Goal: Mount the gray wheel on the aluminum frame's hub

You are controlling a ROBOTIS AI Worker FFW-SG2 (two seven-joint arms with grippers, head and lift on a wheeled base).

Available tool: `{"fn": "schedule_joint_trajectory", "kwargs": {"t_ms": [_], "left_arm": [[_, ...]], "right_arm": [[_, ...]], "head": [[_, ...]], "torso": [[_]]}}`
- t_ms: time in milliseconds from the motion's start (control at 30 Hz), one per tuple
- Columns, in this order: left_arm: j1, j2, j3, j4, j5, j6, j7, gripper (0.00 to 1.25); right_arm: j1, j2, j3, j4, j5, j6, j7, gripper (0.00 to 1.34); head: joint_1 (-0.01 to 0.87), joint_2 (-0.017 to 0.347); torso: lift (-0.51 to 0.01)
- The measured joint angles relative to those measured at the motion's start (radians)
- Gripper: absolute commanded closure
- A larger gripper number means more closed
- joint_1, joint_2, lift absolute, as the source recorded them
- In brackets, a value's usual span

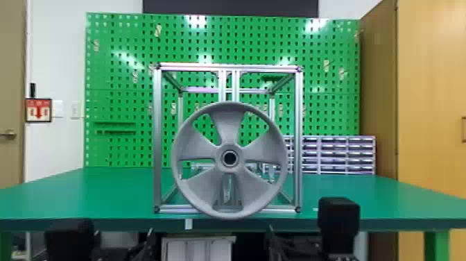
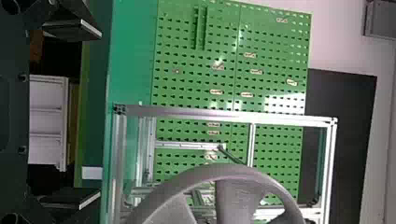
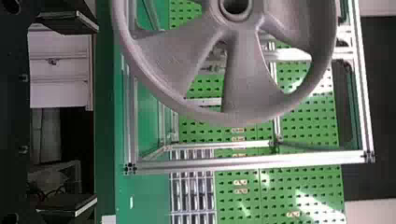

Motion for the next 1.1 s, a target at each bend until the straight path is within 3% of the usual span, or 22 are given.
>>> {"fn": "schedule_joint_trajectory", "kwargs": {"t_ms": [133,333,567,800,967,1100], "left_arm": [[0.048,-0.012,0.022,-0.007,-0.006,0.000,0.000,0.11],[0.090,-0.024,0.025,-0.012,-0.031,-0.007,0.000,0.11],[0.117,-0.028,0.005,-0.014,-0.082,-0.031,0.000,0.11],[0.134,-0.032,-0.004,-0.015,-0.107,-0.038,0.000,0.11],[0.138,-0.040,-0.011,-0.015,-0.113,-0.014,0.000,0.11],[0.143,-0.046,-0.033,-0.015,-0.132,0.002,0.000,0.11]], "right_arm": [[0.044,0.001,0.006,-0.009,0.042,-0.023,0.027,0.10],[0.107,0.001,0.004,-0.038,0.062,-0.059,0.026,0.01],[0.180,-0.008,0.004,-0.034,0.115,-0.154,0.026,0.05],[0.214,-0.004,-0.002,-0.018,0.088,-0.179,0.016,0.11],[0.224,0.004,-0.016,-0.002,0.074,-0.171,0.135,0.11],[0.236,0.013,-0.027,0.006,0.057,-0.161,0.165,0.11]], "head": [[-0.005,0.006],[-0.005,0.006],[-0.005,0.006],[-0.005,0.006],[-0.005,0.006],[-0.005,0.006]], "torso": [[-0.499],[-0.499],[-0.499],[-0.499],[-0.499],[-0.499]]}}
